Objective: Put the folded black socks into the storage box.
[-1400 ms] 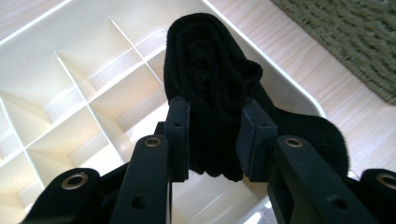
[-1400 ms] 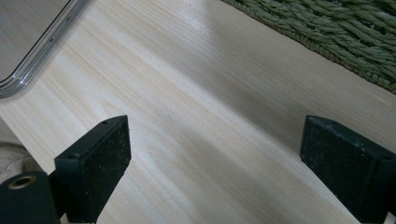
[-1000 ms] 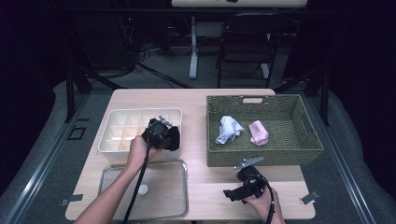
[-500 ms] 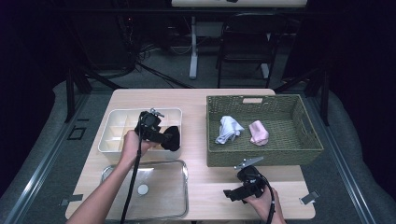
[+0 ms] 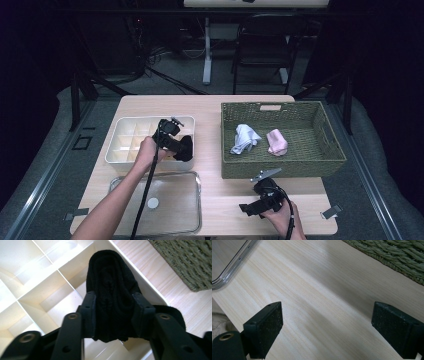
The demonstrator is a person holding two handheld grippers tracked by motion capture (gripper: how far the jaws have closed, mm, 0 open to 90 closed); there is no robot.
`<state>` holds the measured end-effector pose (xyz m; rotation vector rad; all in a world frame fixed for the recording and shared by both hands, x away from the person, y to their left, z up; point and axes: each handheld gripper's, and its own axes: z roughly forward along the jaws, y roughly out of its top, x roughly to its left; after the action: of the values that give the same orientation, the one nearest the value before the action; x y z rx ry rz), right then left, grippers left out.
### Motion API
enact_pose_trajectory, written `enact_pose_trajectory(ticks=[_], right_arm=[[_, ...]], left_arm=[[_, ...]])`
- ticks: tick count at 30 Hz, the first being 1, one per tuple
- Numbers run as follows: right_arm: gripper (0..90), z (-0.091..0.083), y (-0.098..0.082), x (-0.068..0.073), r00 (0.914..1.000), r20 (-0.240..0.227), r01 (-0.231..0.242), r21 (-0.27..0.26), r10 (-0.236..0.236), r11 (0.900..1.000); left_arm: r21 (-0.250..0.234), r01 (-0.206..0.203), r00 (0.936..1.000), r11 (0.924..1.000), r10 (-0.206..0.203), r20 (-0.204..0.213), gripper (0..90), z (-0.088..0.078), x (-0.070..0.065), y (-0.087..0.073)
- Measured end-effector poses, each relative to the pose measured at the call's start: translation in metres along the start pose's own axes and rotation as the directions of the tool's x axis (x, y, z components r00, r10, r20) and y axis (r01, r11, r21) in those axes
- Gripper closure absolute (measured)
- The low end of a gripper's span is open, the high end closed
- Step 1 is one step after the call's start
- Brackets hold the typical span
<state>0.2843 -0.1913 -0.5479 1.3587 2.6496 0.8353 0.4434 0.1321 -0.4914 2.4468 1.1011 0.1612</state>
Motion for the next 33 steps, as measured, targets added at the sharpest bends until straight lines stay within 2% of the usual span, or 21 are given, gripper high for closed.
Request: enact_pose_trajectory(ticks=[6, 7, 10, 15, 19, 23, 25, 27, 29, 33], right_arm=[[9.7, 0.002, 0.001, 0.001, 0.9999, 0.006, 0.011, 0.009, -0.011, 1.000], [9.7, 0.002, 0.002, 0.002, 1.0000, -0.005, 0.002, 0.008, -0.002, 1.000], [9.7, 0.003, 0.002, 0.002, 0.9998, 0.005, 0.017, 0.020, -0.017, 1.000], [9.6, 0.005, 0.002, 0.003, 0.9999, -0.004, 0.012, 0.020, -0.012, 1.000], [9.6, 0.003, 0.001, 0.003, 0.9999, -0.005, 0.011, 0.015, -0.011, 1.000], [9.6, 0.003, 0.001, 0.002, 1.0000, 0.001, 0.000, 0.010, 0.000, 1.000], [9.7, 0.002, 0.002, 0.001, 0.9999, -0.001, 0.010, 0.024, -0.010, 1.000], [9.7, 0.003, 0.001, 0.002, 1.0000, 0.002, 0.000, 0.011, 0.000, 1.000], [9.8, 0.002, 0.002, 0.002, 0.9999, 0.001, 0.010, 0.020, -0.010, 1.000], [9.8, -0.001, 0.001, -0.002, 1.0000, -0.006, 0.002, 0.017, -0.002, 1.000]], left_arm=[[0.023, -0.035, 0.9993, 0.9991, 0.035, -0.010, 68.6, 0.005, -0.006, -0.004], [0.026, -0.036, 0.9993, 0.9990, 0.036, -0.010, 69.1, 0.007, -0.008, -0.005], [0.037, -0.056, 0.9982, 0.9978, 0.056, -0.020, 70.1, 0.010, -0.012, -0.007], [0.081, -0.074, 0.9970, 0.9939, 0.076, -0.012, 71.6, 0.020, -0.017, -0.007], [0.083, -0.062, 0.9980, 0.9946, 0.061, 0.016, 72.0, 0.023, -0.014, -0.008], [0.099, -0.077, 0.9971, 0.9922, 0.076, 0.007, 72.4, 0.026, -0.015, -0.007], [0.104, -0.080, 0.9968, 0.9913, 0.079, 0.013, 72.4, 0.027, -0.015, -0.007], [0.101, -0.077, 0.9967, 0.9919, 0.074, 0.033, 72.2, 0.026, -0.012, -0.006], [0.098, -0.079, 0.9963, 0.9920, 0.076, 0.040, 71.3, 0.024, -0.011, -0.006], [0.068, -0.068, 0.9963, 0.9954, 0.064, 0.058, 66.4, 0.014, -0.010, -0.007]])
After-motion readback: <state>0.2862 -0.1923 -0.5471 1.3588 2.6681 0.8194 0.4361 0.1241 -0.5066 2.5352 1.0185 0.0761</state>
